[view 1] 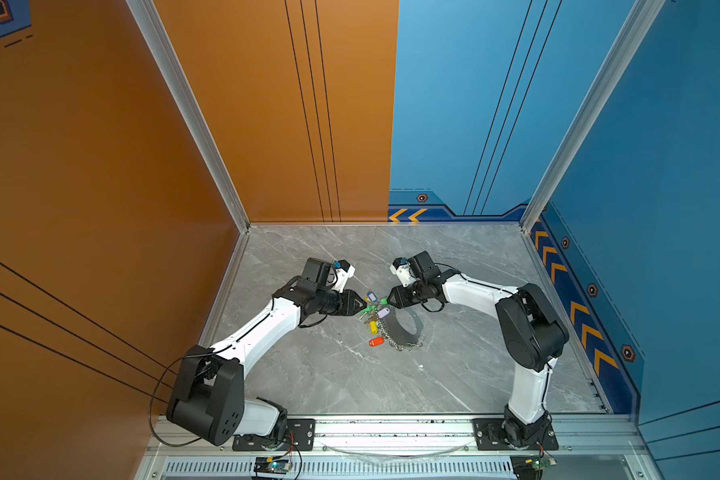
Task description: Remove the keys from the keyring
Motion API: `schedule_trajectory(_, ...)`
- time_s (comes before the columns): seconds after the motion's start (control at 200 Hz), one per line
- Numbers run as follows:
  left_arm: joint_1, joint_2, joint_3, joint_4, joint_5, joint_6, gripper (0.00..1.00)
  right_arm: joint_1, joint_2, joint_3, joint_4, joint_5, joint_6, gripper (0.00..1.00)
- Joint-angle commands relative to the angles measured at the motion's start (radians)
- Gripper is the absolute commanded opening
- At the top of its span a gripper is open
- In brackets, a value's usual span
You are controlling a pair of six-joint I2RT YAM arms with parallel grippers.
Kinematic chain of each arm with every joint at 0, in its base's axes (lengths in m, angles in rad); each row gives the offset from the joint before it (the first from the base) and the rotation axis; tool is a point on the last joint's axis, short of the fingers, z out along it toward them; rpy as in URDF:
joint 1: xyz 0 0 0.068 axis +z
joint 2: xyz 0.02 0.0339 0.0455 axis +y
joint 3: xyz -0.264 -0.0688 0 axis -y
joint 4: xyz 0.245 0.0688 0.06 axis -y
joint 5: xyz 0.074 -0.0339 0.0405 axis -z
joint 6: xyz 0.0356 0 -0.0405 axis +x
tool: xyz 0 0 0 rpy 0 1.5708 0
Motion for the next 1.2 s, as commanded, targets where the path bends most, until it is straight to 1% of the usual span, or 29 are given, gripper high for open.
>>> schedule_trajectory(0.0, 0.002, -0.010, -0.027, 0.031, -0.012, -0.006, 0.33, 0.006, 0.058, 0.096, -0.065, 0.048, 0.010, 0.46)
schedule_trajectory(0.13, 0.002, -0.013, -0.045, 0.040, -0.006, -0.006, 0.33, 0.009, 0.114, 0.167, -0.133, 0.046, -0.013, 0.47)
schedule_trajectory(0.155, 0.002, -0.013, -0.051, 0.046, -0.004, -0.008, 0.33, 0.011, 0.149, 0.174, -0.137, 0.036, -0.018, 0.47)
schedule_trajectory(0.3, 0.005, -0.007, -0.070, 0.072, 0.005, -0.019, 0.34, 0.038, 0.160, 0.192, -0.141, 0.016, -0.031, 0.45)
schedule_trajectory(0.325, 0.004, -0.004, -0.070, 0.074, 0.008, -0.020, 0.34, 0.041, 0.159, 0.191, -0.142, 0.015, -0.033, 0.43)
schedule_trajectory(0.4, 0.005, -0.002, -0.072, 0.080, 0.013, -0.021, 0.34, 0.049, 0.149, 0.187, -0.171, 0.022, -0.046, 0.34)
schedule_trajectory(0.476, 0.004, -0.004, -0.075, 0.078, 0.014, -0.019, 0.34, 0.049, 0.128, 0.147, -0.182, 0.045, -0.055, 0.26)
schedule_trajectory(0.546, 0.005, -0.007, -0.080, 0.079, 0.014, -0.016, 0.34, 0.045, 0.059, 0.094, -0.192, 0.075, -0.069, 0.24)
schedule_trajectory(0.716, 0.010, 0.008, -0.089, 0.102, 0.021, -0.020, 0.34, 0.039, -0.052, -0.004, -0.218, 0.139, -0.093, 0.15)
schedule_trajectory(0.796, 0.010, 0.021, -0.087, 0.109, 0.028, -0.023, 0.35, 0.036, -0.087, -0.023, -0.232, 0.133, -0.100, 0.10)
schedule_trajectory(0.946, 0.009, 0.026, -0.084, 0.117, 0.037, -0.025, 0.35, 0.037, -0.117, -0.030, -0.261, 0.098, -0.103, 0.07)
schedule_trajectory(0.986, 0.008, 0.026, -0.083, 0.117, 0.037, -0.025, 0.35, 0.039, -0.119, -0.028, -0.271, 0.100, -0.103, 0.08)
schedule_trajectory(1.016, 0.008, 0.026, -0.085, 0.117, 0.035, -0.025, 0.35, 0.038, -0.120, -0.027, -0.275, 0.122, -0.089, 0.11)
schedule_trajectory(1.086, 0.008, 0.024, -0.090, 0.120, 0.034, -0.027, 0.35, 0.034, -0.124, -0.019, -0.286, 0.176, -0.040, 0.31)
schedule_trajectory(1.121, 0.008, 0.024, -0.094, 0.120, 0.034, -0.030, 0.35, 0.033, -0.123, -0.011, -0.292, 0.190, 0.000, 0.38)
schedule_trajectory(1.186, 0.008, 0.025, -0.099, 0.121, 0.035, -0.034, 0.35, 0.039, -0.112, 0.004, -0.298, 0.193, 0.088, 0.42)
schedule_trajectory(1.196, 0.008, 0.025, -0.100, 0.148, 0.034, -0.035, 0.35, 0.042, -0.111, 0.007, -0.299, 0.196, 0.103, 0.42)
